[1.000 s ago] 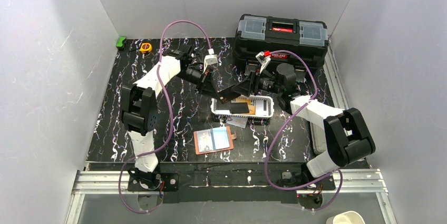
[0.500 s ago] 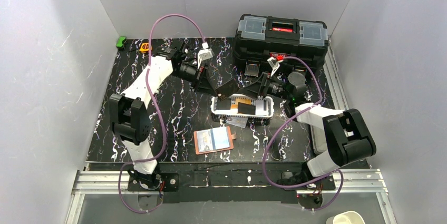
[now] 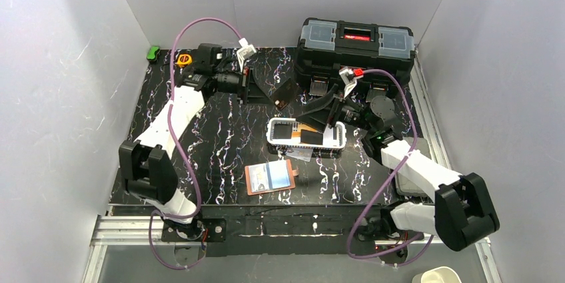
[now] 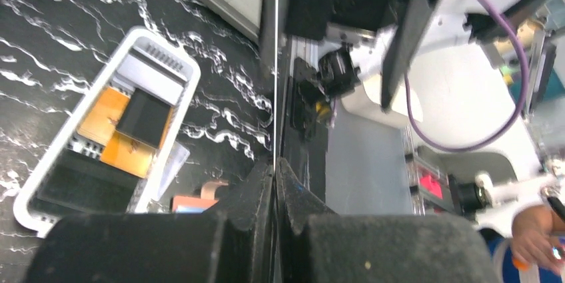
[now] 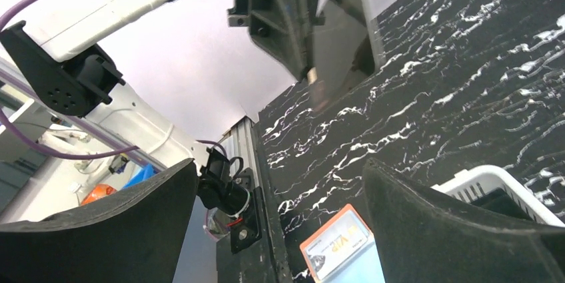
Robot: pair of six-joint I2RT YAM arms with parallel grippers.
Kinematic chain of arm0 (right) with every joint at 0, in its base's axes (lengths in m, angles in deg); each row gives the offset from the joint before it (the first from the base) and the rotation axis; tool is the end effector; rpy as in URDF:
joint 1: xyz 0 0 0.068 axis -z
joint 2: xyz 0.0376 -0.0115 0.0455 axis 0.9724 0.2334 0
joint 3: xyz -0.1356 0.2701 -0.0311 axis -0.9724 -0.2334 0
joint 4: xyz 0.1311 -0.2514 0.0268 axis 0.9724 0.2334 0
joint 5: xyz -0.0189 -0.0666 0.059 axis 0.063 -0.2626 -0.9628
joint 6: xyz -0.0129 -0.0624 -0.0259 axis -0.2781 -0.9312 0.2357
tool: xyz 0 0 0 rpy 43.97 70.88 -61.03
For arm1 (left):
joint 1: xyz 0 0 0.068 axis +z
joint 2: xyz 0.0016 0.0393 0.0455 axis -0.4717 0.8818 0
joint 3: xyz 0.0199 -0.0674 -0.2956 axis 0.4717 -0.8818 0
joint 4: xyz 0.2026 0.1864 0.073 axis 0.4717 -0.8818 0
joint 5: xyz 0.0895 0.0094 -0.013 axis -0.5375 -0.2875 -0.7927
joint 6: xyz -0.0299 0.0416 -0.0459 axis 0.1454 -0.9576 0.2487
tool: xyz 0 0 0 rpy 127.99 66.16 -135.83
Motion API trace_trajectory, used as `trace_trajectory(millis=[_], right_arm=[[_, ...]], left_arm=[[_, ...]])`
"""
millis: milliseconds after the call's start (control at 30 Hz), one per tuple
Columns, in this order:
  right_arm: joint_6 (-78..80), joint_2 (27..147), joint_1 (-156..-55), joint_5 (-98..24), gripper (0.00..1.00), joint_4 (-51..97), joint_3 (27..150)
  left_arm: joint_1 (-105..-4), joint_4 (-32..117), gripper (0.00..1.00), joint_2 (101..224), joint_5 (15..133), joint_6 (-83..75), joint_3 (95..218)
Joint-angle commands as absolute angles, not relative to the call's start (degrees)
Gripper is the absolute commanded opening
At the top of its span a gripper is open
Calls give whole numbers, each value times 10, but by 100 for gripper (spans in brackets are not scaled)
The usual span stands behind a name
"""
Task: Put the credit cards into the card holder
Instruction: Place the credit card in the storage box, then turn over the card slot in the card holder.
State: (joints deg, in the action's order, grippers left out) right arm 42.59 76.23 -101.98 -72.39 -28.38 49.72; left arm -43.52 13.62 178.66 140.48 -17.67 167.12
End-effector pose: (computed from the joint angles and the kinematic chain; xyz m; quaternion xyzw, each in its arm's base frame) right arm 0.2428 0.1578 0.3277 -0.1822 0.5975 0.6243 0.4691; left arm 0.3478 -0.1513 0.3760 0.3800 0.6579 -0.5778 0.2982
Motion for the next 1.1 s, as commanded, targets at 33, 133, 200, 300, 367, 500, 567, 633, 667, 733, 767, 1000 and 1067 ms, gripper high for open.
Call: trace_trajectory(millis=[33,133,200,300,367,500,567,633,667,733,767,1000,1067], right_arm=[[366,729,-1063,-668,98,-208,570],[383,739,-1063,-671,98,-222,597],[397,749,-1063,-681,94,-246,609],[417,766,-1064,-689,98,-266,625],[425,773,-1066,-689,98,-278,634],[435,786,-1069,-685,96,-282,658],[452,796,-1070,-684,89,-289,669],[466,804,-1072,-684,77,-293,678],[471,807,-1074,-687,74,-297,682],[475,811,-1080,-685,72,-315,683],[475,811,-1083,-683,73,-322,682],[499,831,-1092,-678,46,-376,688],[506,840,-1093,-682,33,-385,696]], left_arm=[[-419,517,0,1721,1394,210,1612],[-419,518,0,1691,1386,223,1606],[-419,512,0,1671,1386,224,1600],[-421,513,0,1643,1382,231,1591],[-423,518,0,1629,1383,233,1585],[-430,530,0,1611,1381,239,1571],[-430,535,0,1606,1380,242,1564],[-430,543,0,1602,1381,243,1557],[-430,545,0,1601,1381,243,1553],[-430,552,0,1597,1378,244,1547],[-430,555,0,1595,1378,244,1543],[-430,573,0,1594,1373,249,1524],[-431,577,0,1595,1372,249,1522]])
